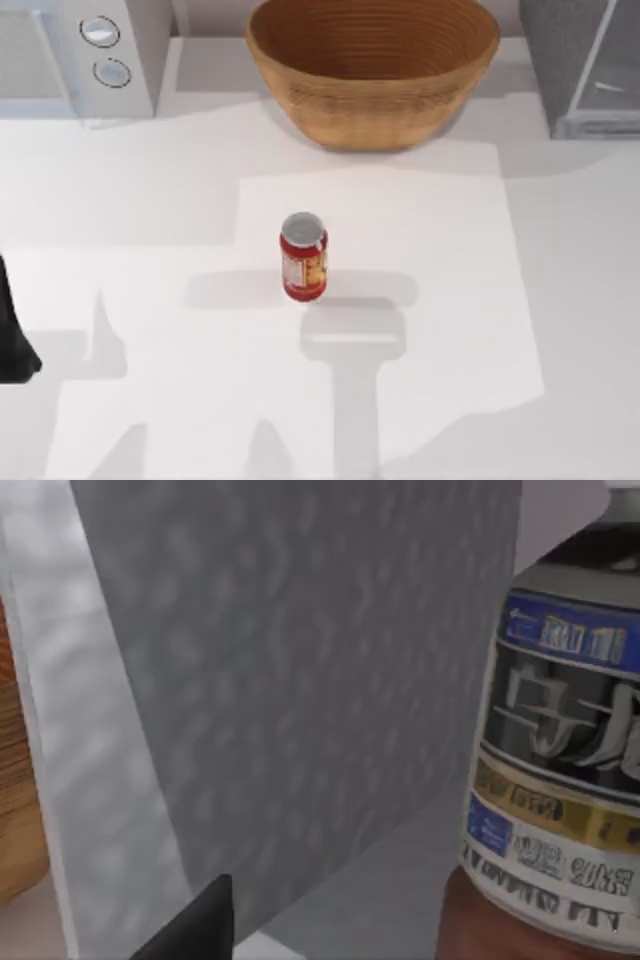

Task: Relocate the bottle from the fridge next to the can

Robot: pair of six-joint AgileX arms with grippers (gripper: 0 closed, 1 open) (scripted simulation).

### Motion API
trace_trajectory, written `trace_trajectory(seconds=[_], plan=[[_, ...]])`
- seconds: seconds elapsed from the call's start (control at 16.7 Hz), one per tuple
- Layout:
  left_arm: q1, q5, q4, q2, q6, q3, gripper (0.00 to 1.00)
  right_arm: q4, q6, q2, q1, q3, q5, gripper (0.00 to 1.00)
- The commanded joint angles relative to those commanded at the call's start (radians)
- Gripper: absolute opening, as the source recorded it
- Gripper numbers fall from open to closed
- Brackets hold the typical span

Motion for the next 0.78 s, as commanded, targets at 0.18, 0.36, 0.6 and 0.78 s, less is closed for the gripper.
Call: trace_trajectory(seconds=[0.18,0.36,0.6,0.78], plan=[[0.0,0.0,0.0,0.0,0.0,0.0,1.0,0.005,0.0,0.014,-0.006,0.01,-0.007,1.0],[0.0,0.0,0.0,0.0,0.0,0.0,1.0,0.003,0.0,0.006,0.019,0.004,-0.005,1.0],[0.0,0.0,0.0,0.0,0.0,0.0,1.0,-0.015,-0.002,0.026,0.028,0.041,0.027,1.0],[0.0,0.0,0.0,0.0,0.0,0.0,1.0,-0.045,-0.003,0.06,0.062,0.102,0.062,1.0]])
